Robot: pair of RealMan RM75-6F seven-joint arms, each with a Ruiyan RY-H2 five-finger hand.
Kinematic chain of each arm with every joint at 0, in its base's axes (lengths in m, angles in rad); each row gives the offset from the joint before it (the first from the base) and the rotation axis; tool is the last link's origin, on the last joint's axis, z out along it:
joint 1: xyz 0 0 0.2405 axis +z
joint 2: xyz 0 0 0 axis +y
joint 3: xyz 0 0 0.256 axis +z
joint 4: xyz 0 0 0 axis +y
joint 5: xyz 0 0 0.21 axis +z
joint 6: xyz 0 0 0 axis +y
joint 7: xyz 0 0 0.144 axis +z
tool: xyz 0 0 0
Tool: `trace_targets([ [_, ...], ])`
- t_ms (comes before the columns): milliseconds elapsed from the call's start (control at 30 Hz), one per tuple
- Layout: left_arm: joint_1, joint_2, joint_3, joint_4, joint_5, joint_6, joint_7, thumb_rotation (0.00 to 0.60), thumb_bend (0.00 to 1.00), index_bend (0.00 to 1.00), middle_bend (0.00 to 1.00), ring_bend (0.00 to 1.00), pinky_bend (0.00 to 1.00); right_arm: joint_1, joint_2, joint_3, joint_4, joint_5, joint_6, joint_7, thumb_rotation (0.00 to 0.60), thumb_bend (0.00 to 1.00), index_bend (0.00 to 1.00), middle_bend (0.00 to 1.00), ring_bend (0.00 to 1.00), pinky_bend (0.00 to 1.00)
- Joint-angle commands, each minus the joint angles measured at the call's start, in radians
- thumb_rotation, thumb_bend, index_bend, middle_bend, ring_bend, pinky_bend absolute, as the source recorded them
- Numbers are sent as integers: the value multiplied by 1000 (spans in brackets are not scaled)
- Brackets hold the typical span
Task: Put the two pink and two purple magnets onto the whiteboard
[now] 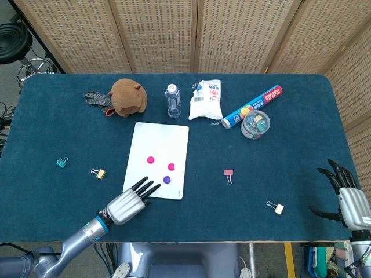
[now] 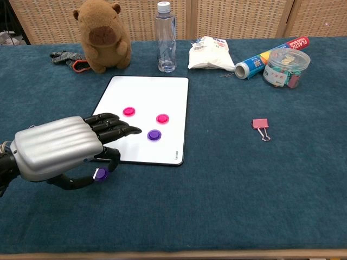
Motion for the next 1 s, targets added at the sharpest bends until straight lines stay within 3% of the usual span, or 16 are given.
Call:
trace_targets([
  [33,-2,7,-9,-10,-6,0,3,600,337,809,0,0,0,0,0,0,0,0,0,1,600,131,155,0,0,0],
  [267,-37,16,-92,-17,-91,-44,12,600,337,809,0,0,0,0,2,-1,-2,-3,0,4,600,131,155,0,0,0],
  [467,-77,-22,-168,53,-175,-88,10,600,337,808,0,0,0,0,3,-1,-2,-2,0,5,600,130,156,0,0,0],
  [1000,-129,-113,-211,195,-253,-119,-19,600,336,805,0,0,0,-1,5,1,2,2,-1,14,600,130,156,0,0,0],
])
